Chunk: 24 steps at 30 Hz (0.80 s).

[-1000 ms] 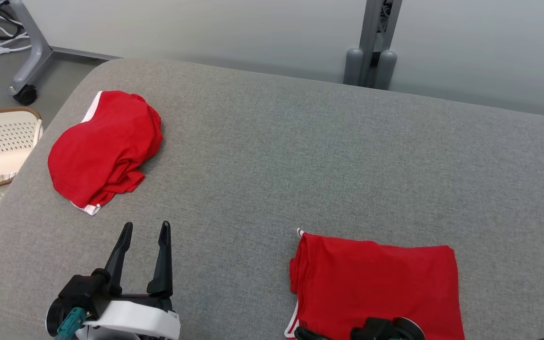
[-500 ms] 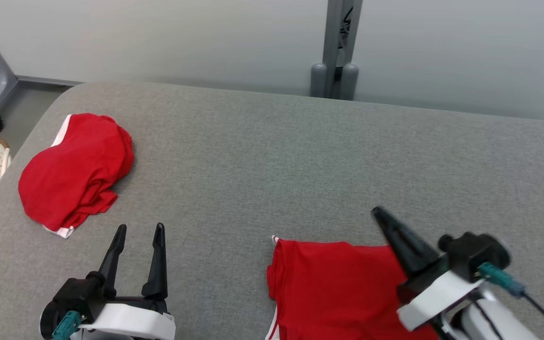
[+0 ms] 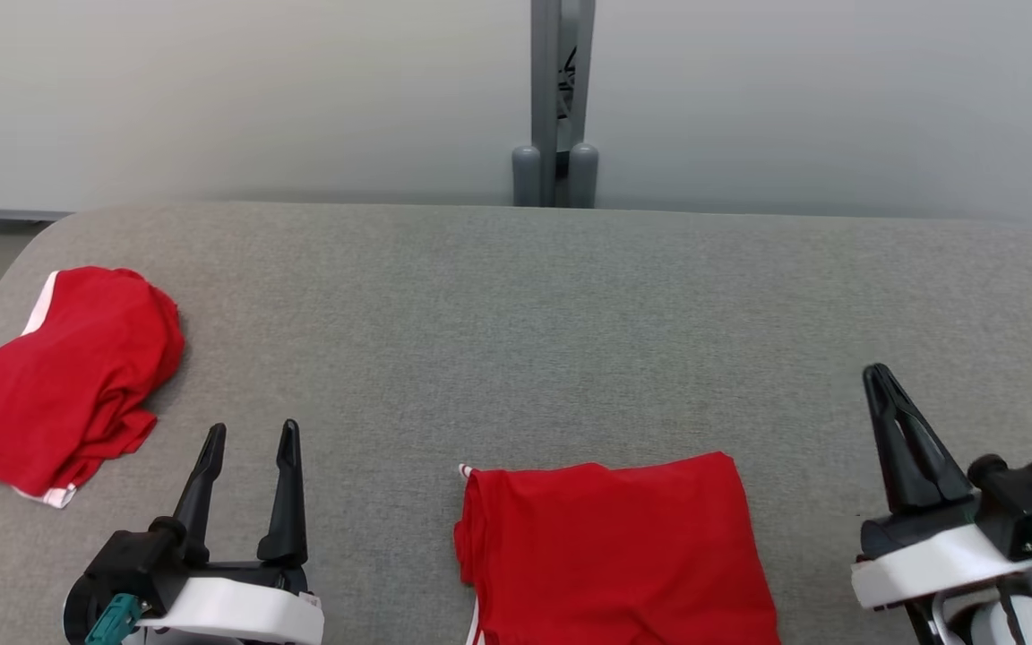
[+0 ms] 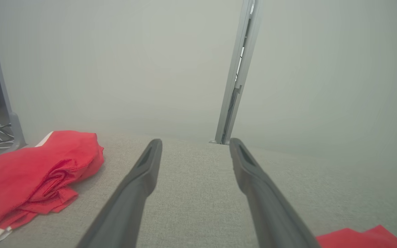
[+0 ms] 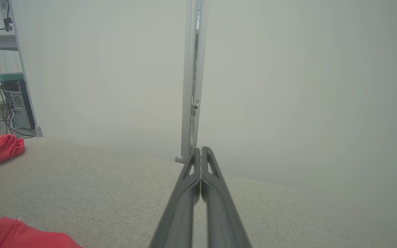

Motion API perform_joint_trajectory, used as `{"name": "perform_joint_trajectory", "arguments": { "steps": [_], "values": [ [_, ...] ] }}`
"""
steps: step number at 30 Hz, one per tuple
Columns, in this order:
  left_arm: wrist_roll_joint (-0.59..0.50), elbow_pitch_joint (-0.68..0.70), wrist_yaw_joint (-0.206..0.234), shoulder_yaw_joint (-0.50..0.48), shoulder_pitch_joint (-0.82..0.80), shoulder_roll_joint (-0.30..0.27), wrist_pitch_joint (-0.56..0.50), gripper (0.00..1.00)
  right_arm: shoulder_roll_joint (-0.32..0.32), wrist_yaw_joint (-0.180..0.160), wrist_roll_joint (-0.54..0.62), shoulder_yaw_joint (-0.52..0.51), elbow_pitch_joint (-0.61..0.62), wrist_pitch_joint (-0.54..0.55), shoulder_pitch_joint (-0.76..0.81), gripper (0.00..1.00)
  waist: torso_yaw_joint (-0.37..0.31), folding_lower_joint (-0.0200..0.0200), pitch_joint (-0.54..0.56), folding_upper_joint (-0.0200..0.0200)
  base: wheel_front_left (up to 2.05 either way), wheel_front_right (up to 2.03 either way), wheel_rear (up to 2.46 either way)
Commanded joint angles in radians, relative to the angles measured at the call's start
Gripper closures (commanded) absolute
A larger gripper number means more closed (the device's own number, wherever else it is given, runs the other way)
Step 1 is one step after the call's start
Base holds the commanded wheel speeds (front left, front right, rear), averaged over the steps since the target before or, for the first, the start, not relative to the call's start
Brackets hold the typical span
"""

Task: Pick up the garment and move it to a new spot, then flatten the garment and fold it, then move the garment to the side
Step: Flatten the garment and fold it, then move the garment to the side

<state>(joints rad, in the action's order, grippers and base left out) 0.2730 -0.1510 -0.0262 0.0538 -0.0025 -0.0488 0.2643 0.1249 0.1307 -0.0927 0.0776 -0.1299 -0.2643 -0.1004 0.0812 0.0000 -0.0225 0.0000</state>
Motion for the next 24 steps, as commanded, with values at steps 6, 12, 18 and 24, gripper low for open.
{"name": "perform_joint_trajectory", "arguments": {
  "steps": [6,12,18,24],
  "values": [
    [-0.008,-0.004,-0.007,0.003,0.014,-0.003,0.0,0.0,-0.04,0.0,0.063,-0.092,-0.009,0.001,0.06,1.0,-0.031,0.0,0.008,0.0,0.0,0.0,0.0],
    [-0.007,-0.011,-0.006,0.012,0.02,-0.003,0.0,0.0,-0.057,0.0,0.076,-0.114,-0.043,0.001,0.091,1.0,-0.041,0.0,0.015,0.0,0.0,0.0,0.0],
    [-0.007,-0.015,-0.007,0.02,0.019,-0.003,0.0,0.0,-0.065,0.0,0.06,-0.115,-0.066,0.001,0.088,0.0,-0.041,0.0,0.015,0.0,0.0,0.0,0.0],
    [0.001,-0.017,-0.005,0.03,0.02,-0.004,0.0,0.0,-0.064,0.0,0.038,-0.078,-0.103,0.001,0.092,0.0,-0.033,0.0,0.009,0.0,0.0,0.0,0.0]
  ]
}}
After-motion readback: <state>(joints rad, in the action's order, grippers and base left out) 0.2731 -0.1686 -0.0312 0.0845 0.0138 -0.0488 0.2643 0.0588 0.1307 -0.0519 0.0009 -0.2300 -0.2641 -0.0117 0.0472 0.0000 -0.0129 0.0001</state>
